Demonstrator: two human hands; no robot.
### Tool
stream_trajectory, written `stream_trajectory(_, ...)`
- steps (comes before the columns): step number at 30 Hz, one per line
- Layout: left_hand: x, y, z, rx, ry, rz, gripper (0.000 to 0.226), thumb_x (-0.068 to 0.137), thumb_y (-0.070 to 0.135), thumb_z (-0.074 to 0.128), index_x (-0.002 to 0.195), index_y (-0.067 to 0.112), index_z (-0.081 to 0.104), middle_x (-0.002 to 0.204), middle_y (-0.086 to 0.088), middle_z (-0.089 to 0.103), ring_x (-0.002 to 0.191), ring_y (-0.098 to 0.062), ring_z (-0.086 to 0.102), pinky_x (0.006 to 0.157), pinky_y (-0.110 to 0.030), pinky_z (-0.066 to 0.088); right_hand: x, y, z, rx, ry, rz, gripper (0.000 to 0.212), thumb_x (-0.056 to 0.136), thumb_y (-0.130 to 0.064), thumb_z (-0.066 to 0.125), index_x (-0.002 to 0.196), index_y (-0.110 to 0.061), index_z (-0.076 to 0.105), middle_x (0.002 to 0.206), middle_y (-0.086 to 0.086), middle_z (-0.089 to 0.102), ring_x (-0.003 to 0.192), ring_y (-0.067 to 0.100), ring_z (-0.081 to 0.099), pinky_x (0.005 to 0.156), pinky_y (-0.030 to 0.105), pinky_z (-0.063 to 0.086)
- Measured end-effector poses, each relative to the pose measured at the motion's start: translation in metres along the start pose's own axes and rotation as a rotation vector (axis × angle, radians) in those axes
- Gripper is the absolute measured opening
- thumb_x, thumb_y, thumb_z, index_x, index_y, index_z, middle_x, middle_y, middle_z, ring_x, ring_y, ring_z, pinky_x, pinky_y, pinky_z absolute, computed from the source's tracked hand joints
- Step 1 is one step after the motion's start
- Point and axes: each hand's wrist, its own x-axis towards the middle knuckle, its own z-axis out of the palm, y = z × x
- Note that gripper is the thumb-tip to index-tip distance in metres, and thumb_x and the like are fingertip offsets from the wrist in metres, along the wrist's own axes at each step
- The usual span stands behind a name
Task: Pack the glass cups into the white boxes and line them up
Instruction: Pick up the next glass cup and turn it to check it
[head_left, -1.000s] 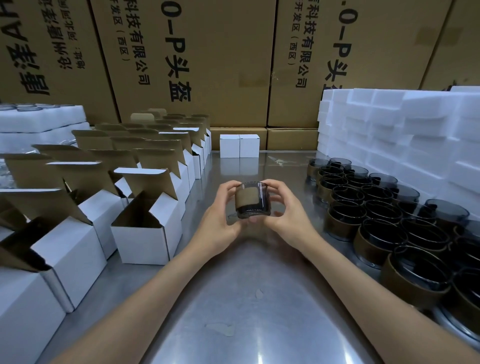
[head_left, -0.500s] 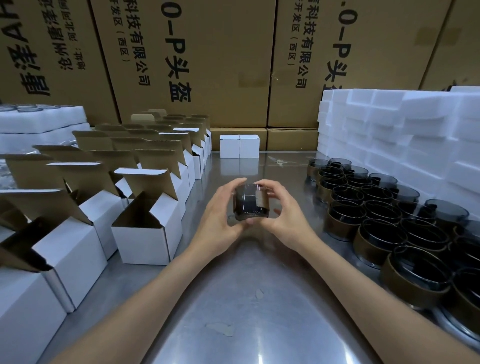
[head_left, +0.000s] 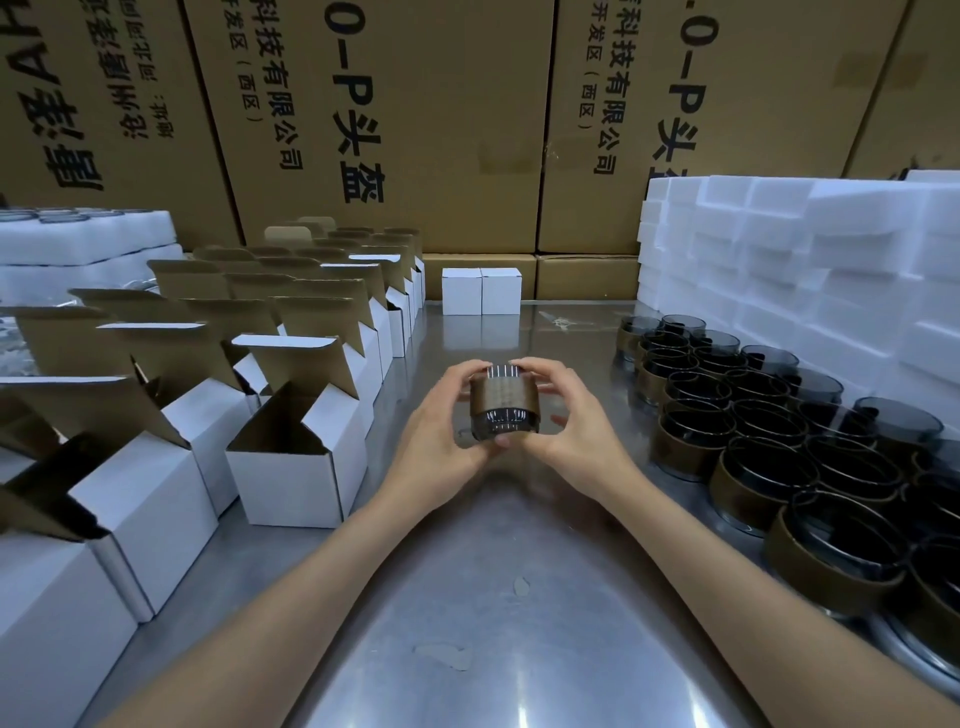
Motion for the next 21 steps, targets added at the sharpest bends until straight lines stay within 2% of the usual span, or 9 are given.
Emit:
stream_trajectory(1,0.0000,-0.0004,-0.0008,-0.009,0.006,-0.030,0.068,0.069,0.013,0.082,0.121,0.032,0.044,0.116,0.017,0.056,0.113,-0.006,0.054,0.094,-0.017,0.043,-0.0002,-0.0003,0.0005,-0.004,-0.016,0.003,0.072,0.069,-0.013,0.083,0.124,-0.039,0.046,0.125,-0.010,0.049,0.117,0.008,0.046,0.096,0.023,0.038)
stream_trajectory(3,0.0002,-0.0020,-0.0014,-0.047,0.016,-0.093,0.068,0.067,0.010,0.083,0.115,0.035,0.041,0.111,0.017,0.056,0.114,-0.009,0.056,0.094,-0.022,0.045,-0.0009,-0.0007,0.0013,0.037,-0.045,0.026,0.077,0.069,-0.014,0.084,0.128,-0.040,0.041,0.126,-0.014,0.046,0.119,0.004,0.044,0.095,0.019,0.037)
stream_trajectory(5,0.0004,-0.0034,-0.0008,-0.073,0.022,-0.129,0.068,0.067,0.009,0.083,0.114,0.032,0.039,0.109,0.019,0.056,0.114,-0.009,0.056,0.094,-0.024,0.046,-0.0004,-0.0008,0.0010,0.103,-0.044,0.050,0.073,0.068,-0.014,0.084,0.124,-0.034,0.043,0.123,-0.018,0.049,0.115,0.002,0.047,0.089,0.016,0.039)
stream_trajectory(6,0.0003,-0.0035,-0.0005,-0.081,0.018,-0.138,0.068,0.067,0.009,0.083,0.114,0.030,0.039,0.109,0.018,0.056,0.114,-0.009,0.056,0.094,-0.024,0.046,0.0000,-0.0006,0.0006,0.125,-0.033,0.061,0.068,0.068,-0.013,0.084,0.119,-0.031,0.045,0.120,-0.017,0.052,0.112,0.004,0.050,0.086,0.019,0.042)
stream_trajectory(9,0.0000,-0.0012,0.0003,-0.102,-0.033,-0.123,0.070,0.069,0.009,0.083,0.121,0.026,0.039,0.117,0.014,0.055,0.118,-0.007,0.053,0.095,-0.023,0.045,-0.0004,0.0005,0.0011,0.128,0.005,0.063,0.063,0.066,-0.009,0.085,0.110,-0.032,0.048,0.114,-0.015,0.057,0.104,0.000,0.054,0.083,0.029,0.048)
stream_trajectory(13,-0.0002,0.0030,0.0001,-0.054,-0.039,-0.044,0.065,0.072,0.011,0.081,0.124,0.027,0.045,0.119,0.018,0.054,0.110,0.004,0.051,0.092,-0.012,0.042,-0.0018,-0.0003,0.0007,0.022,0.008,-0.040,0.064,0.069,-0.007,0.082,0.108,-0.042,0.045,0.117,-0.019,0.047,0.104,-0.010,0.048,0.086,0.023,0.051)
stream_trajectory(15,0.0000,0.0027,0.0002,-0.047,-0.024,-0.051,0.061,0.072,0.008,0.081,0.115,0.033,0.045,0.113,0.016,0.056,0.104,-0.004,0.056,0.089,-0.016,0.046,-0.0023,-0.0011,-0.0008,-0.027,-0.013,-0.054,0.064,0.071,-0.004,0.077,0.105,-0.046,0.043,0.115,-0.023,0.041,0.105,-0.009,0.047,0.089,0.030,0.051)
stream_trajectory(17,0.0000,0.0009,0.0006,-0.044,-0.025,-0.075,0.061,0.070,0.004,0.081,0.106,0.037,0.043,0.109,0.010,0.059,0.100,-0.012,0.060,0.086,-0.023,0.051,-0.0037,-0.0020,-0.0002,-0.050,-0.050,-0.045,0.060,0.072,-0.005,0.073,0.106,-0.044,0.042,0.115,-0.019,0.041,0.107,-0.005,0.048,0.092,0.038,0.050)
stream_trajectory(21,-0.0001,-0.0009,0.0011,-0.078,-0.020,-0.130,0.059,0.068,0.000,0.080,0.103,0.034,0.046,0.108,0.000,0.060,0.094,-0.020,0.064,0.076,-0.041,0.058,-0.0046,-0.0035,0.0021,-0.006,-0.093,0.000,0.046,0.077,-0.022,0.075,0.109,-0.033,0.044,0.117,-0.009,0.049,0.112,0.008,0.051,0.092,0.043,0.049)
